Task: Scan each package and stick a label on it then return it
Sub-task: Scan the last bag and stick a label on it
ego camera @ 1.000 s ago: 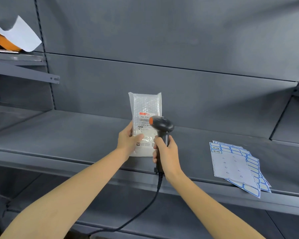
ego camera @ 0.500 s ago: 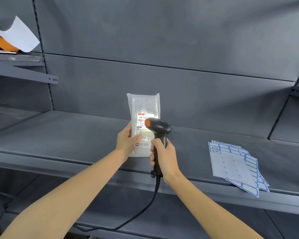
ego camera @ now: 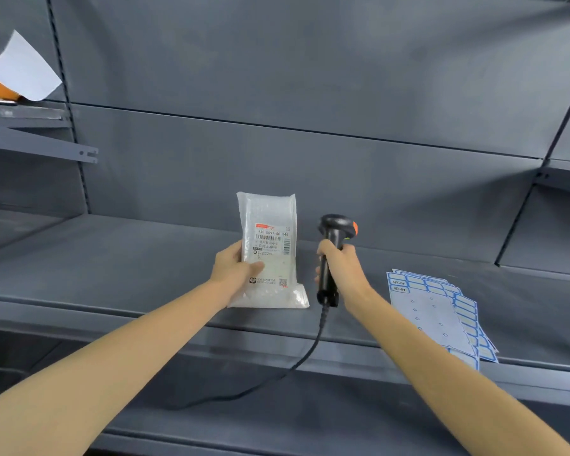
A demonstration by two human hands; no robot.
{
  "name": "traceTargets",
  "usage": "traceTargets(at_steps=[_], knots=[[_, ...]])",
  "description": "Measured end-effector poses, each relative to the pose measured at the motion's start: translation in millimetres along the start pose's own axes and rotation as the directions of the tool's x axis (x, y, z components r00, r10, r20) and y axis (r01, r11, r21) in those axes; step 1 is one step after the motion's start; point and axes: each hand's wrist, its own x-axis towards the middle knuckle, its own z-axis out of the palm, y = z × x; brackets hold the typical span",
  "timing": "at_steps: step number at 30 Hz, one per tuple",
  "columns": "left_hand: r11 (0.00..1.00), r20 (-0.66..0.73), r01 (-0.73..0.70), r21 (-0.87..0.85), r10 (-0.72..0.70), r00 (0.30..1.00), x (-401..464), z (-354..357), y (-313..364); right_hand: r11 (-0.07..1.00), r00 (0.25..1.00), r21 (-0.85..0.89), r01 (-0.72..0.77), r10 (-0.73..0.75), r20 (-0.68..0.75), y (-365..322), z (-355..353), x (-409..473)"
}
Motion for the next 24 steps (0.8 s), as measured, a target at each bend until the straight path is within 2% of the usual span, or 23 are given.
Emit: traceTargets(at_steps=[4,7,14,20,24], knots=[[0.996,0.031,0.038,0.082,-0.041,0.999,3,-3,-1,0.960,0.994,-0.278,0.031,-0.059,-0.093,10,-16,21],[0.988,0.017,0.046,0.144,-0.048,0.999,5,0,-1,0.935,0.991,-0.354,-0.003,-0.044,-0.124,23,-19,28],[0.966,0.084,0.042,0.256,-0.066,0.994,12,9,-3,0.852,0.976,-0.520,-0.059,-0.059,-0.207,46,-17,38],[0.939,0.172,0.063,0.339,-0.127,0.977,15,11,-9,0.782,0.975,-0.622,-0.045,-0.102,-0.199,56,-11,44],[0.937,0.151,0.093,0.335,-0.151,0.977,14,13,-10,0.727,0.977,-0.684,-0.065,-0.094,-0.193,63,-11,49]])
